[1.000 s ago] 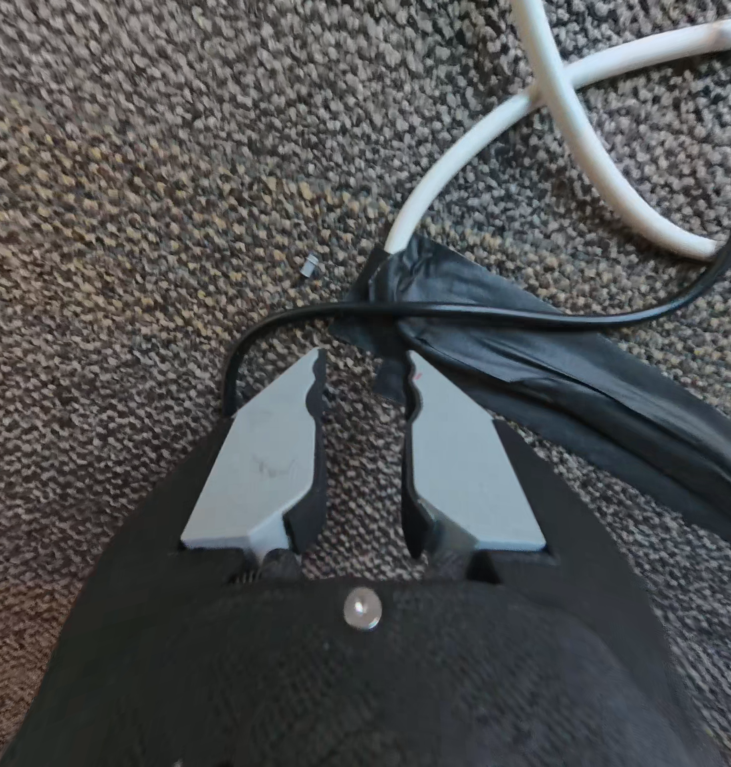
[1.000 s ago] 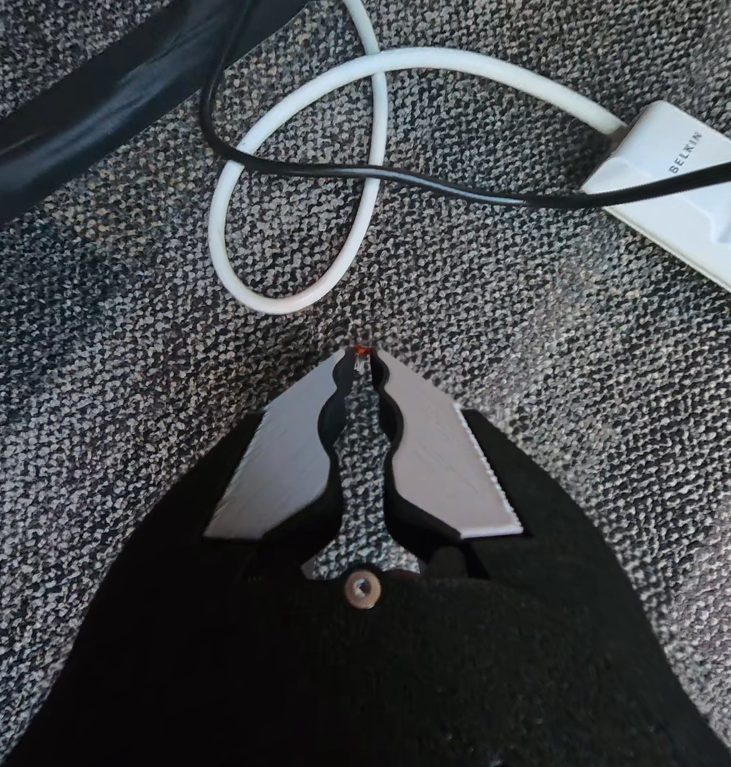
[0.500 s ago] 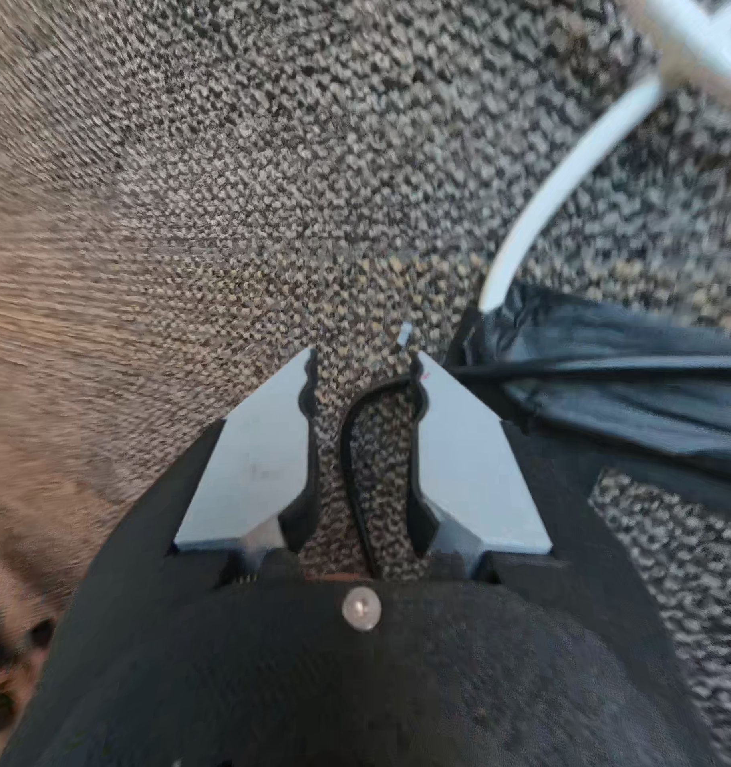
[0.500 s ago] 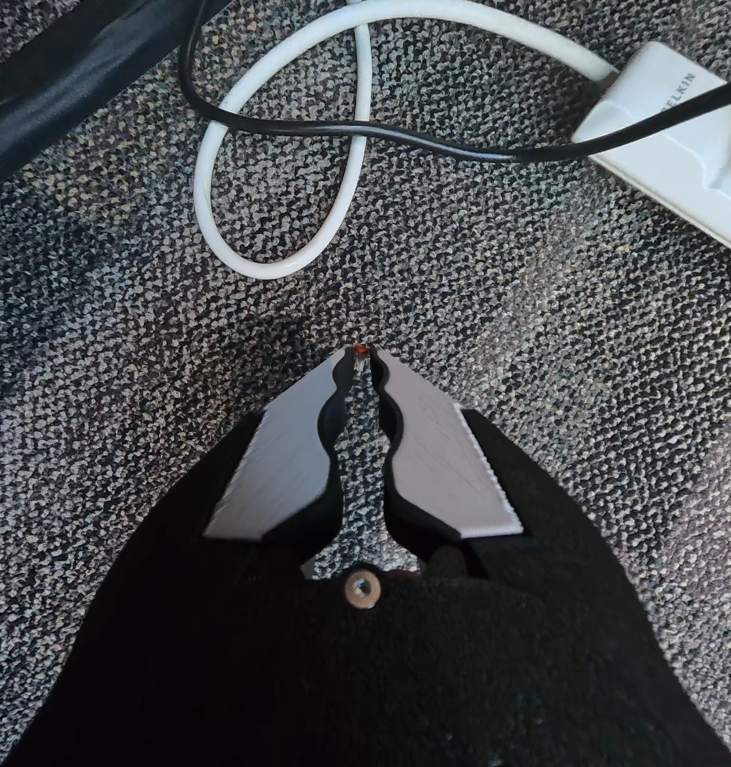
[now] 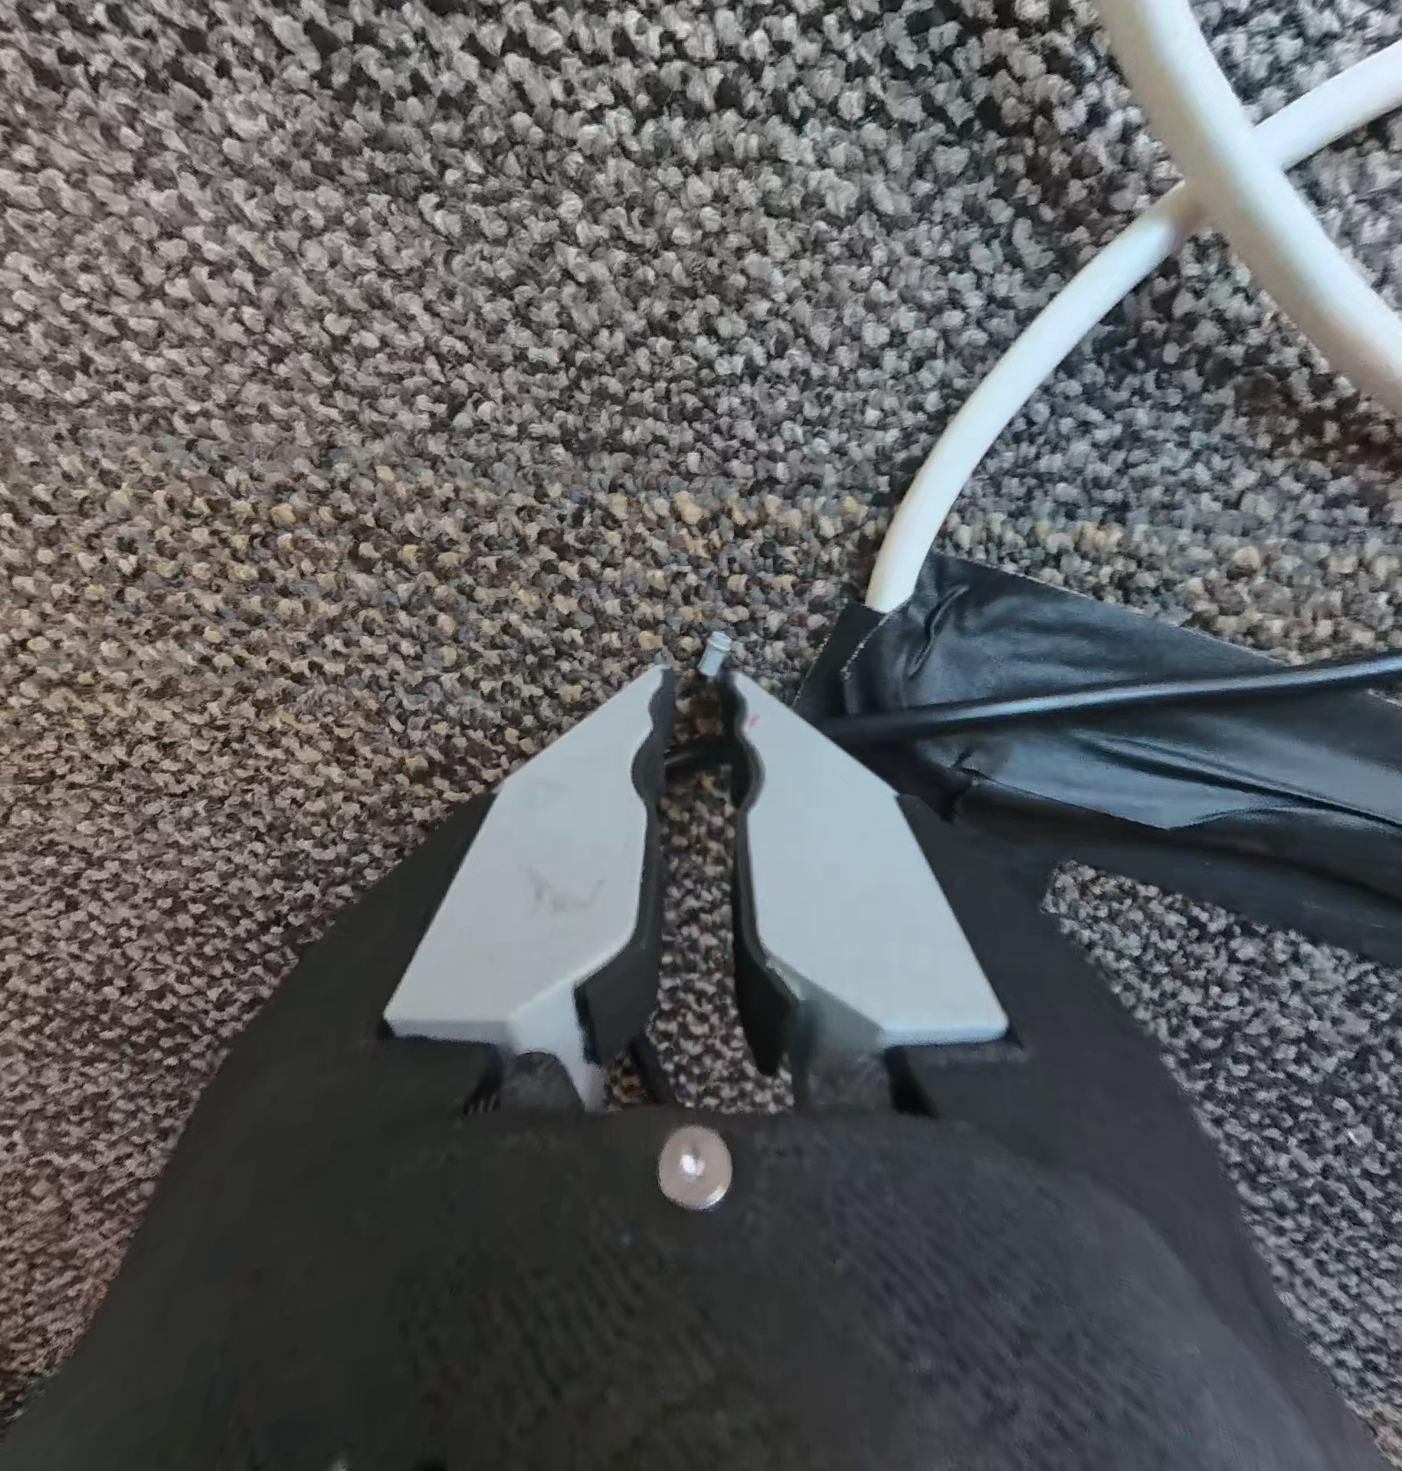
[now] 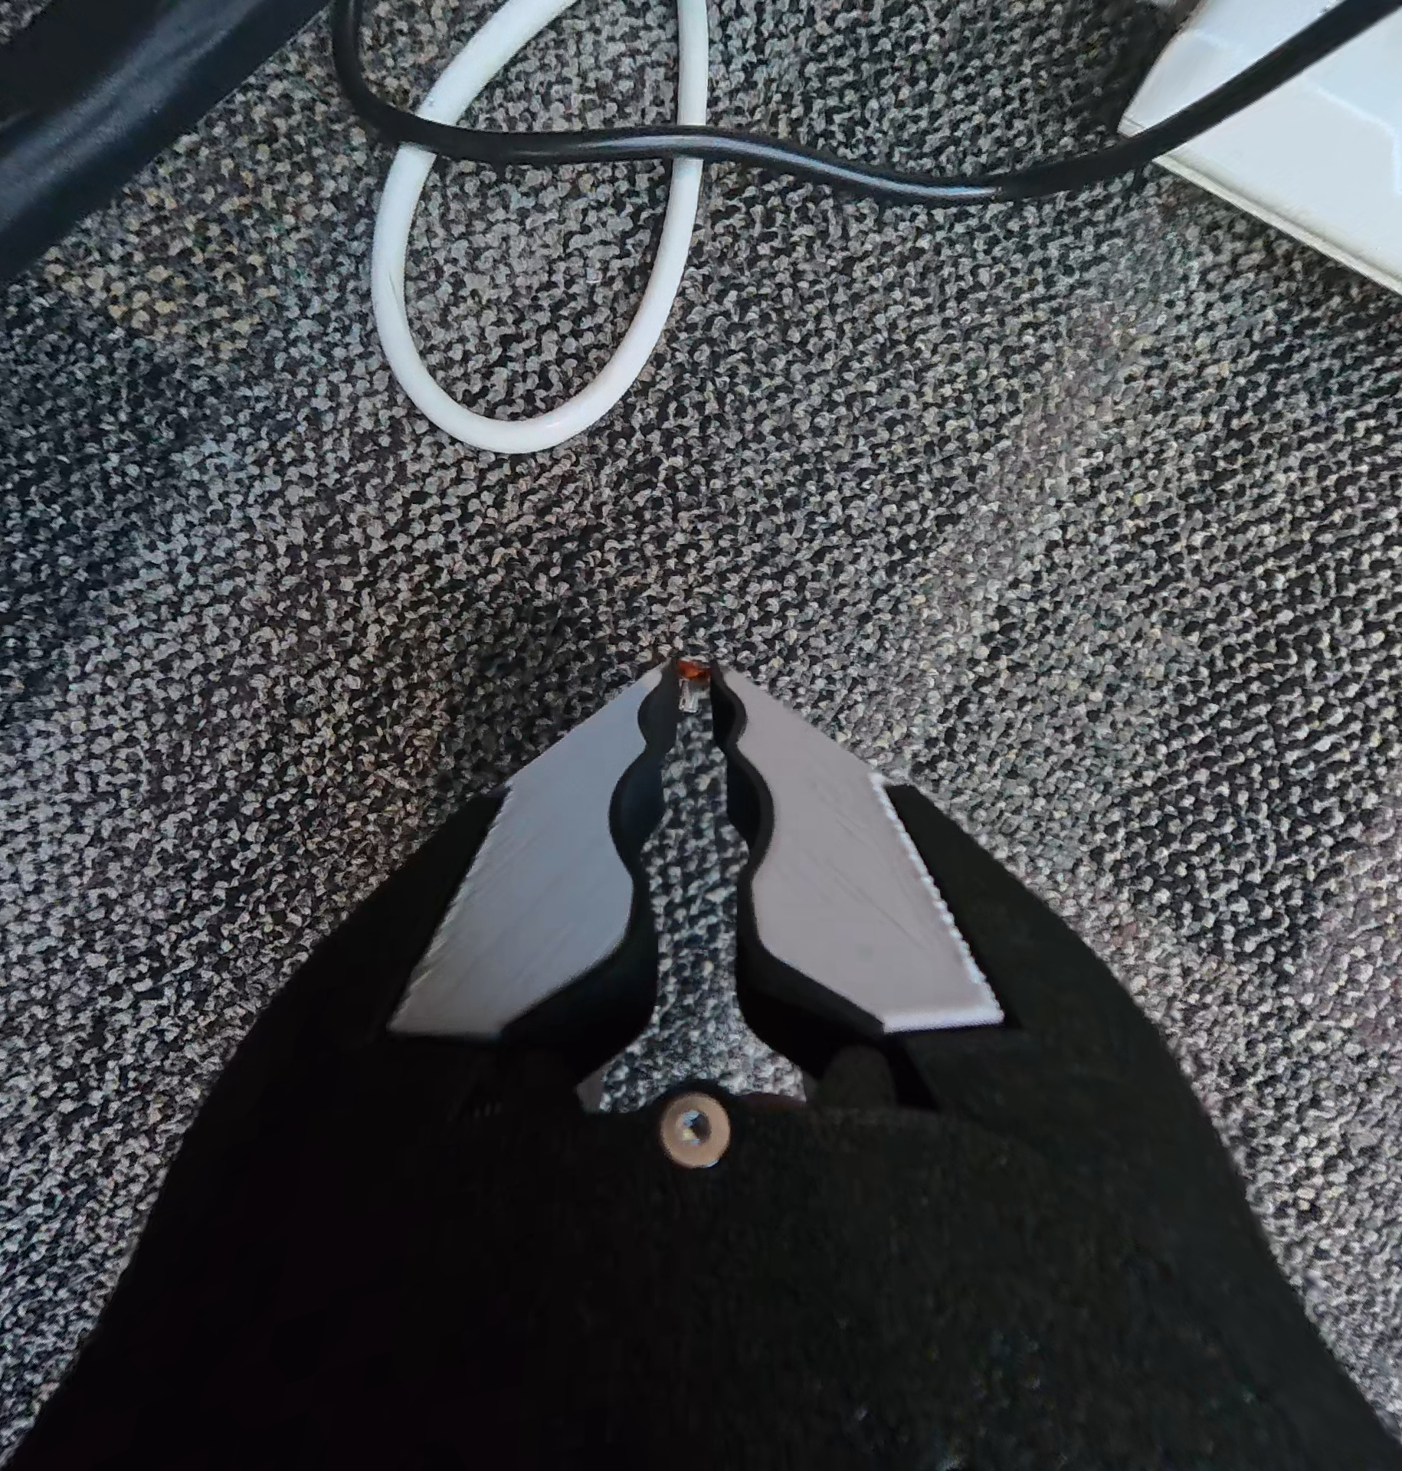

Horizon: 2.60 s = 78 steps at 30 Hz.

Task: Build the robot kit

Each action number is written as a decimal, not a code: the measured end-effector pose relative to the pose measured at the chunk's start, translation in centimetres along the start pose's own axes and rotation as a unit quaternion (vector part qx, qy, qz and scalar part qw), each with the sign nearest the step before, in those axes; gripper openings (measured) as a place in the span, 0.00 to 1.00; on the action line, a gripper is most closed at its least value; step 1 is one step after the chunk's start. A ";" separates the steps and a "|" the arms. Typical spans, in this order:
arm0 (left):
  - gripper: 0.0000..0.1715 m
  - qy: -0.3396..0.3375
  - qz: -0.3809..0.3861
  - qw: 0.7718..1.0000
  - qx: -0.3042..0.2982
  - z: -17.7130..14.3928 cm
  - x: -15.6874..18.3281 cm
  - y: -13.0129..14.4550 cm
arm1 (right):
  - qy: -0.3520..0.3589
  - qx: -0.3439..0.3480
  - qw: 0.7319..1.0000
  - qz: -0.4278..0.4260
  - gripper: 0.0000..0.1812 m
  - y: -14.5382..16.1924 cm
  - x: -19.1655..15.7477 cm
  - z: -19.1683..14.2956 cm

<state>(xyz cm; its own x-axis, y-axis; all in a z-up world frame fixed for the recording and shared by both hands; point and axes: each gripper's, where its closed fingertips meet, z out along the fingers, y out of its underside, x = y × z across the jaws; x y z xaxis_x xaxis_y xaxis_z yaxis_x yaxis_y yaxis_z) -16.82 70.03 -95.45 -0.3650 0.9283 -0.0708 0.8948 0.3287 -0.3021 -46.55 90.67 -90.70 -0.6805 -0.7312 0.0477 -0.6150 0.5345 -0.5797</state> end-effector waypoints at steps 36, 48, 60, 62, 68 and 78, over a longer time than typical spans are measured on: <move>0.00 0.242 -0.403 0.877 0.102 -1.9 15.2 -6.2 | 0.045 -0.040 0.997 0.050 0.04 2.5 4.7 -1.1; 0.01 0.323 -0.492 0.808 -0.024 -13.8 36.3 -3.8 | 0.103 -0.020 0.971 0.213 0.04 -0.4 3.3 -19.0; 0.01 0.398 -0.314 0.858 -0.083 -49.6 43.6 -8.9 | 0.157 -0.048 0.854 0.494 0.03 -8.1 -16.4 -49.5; 0.01 0.395 -0.286 0.869 -0.084 -54.2 43.4 -8.7 | 0.176 -0.038 0.827 0.532 0.03 -10.6 -18.5 -52.6; 0.01 0.371 -0.264 0.889 -0.044 -66.2 40.3 -8.4 | 0.173 -0.032 0.837 0.518 0.03 -18.1 -20.4 -61.7; 0.01 0.168 -0.401 0.900 0.036 -79.4 38.6 5.7 | 0.003 -0.013 0.988 0.152 0.03 -32.0 -17.1 -64.2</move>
<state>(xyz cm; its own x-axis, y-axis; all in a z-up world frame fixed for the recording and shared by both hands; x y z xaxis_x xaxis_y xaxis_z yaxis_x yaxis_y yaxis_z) -5.38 121.58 -24.40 -0.7771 0.4014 0.4847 0.3542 0.9156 -0.1902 -40.79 113.30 -20.73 -0.8374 -0.5333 -0.1200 -0.3928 0.7397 -0.5464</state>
